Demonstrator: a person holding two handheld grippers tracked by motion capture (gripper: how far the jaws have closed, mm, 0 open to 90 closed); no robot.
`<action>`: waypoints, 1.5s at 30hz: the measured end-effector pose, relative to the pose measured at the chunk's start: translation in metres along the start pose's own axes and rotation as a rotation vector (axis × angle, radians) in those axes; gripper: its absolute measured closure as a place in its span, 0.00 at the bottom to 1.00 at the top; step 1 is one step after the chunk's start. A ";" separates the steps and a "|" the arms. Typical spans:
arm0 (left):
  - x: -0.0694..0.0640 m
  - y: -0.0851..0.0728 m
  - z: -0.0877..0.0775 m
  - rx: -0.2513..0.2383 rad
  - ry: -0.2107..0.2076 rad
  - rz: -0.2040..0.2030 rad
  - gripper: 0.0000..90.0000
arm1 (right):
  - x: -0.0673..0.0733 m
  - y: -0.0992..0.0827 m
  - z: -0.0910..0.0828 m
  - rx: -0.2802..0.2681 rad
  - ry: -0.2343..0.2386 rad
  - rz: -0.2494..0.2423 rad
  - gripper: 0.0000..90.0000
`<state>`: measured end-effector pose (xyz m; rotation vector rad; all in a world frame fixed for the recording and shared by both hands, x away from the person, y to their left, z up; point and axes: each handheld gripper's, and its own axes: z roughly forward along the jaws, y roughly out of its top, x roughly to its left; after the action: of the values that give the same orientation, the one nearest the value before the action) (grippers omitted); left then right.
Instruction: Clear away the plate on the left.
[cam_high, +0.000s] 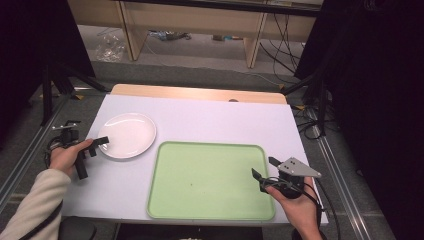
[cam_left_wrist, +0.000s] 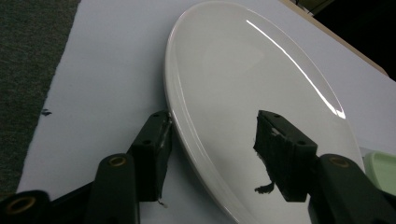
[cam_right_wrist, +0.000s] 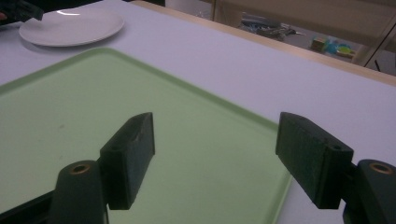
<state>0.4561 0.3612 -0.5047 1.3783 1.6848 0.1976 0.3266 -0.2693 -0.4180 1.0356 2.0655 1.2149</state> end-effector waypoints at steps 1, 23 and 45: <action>0.000 0.000 0.000 0.001 0.002 -0.006 0.52 | 0.000 0.000 0.000 0.000 0.000 0.000 0.32; -0.004 0.007 0.002 0.043 0.118 -0.078 0.79 | 0.000 0.000 0.002 -0.006 -0.005 -0.007 0.32; -0.017 0.019 -0.022 -0.060 -0.063 -0.162 0.96 | -0.001 0.001 -0.001 -0.003 -0.010 -0.006 0.33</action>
<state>0.4527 0.3631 -0.4710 1.1863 1.7148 0.1105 0.3268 -0.2698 -0.4168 1.0320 2.0566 1.2070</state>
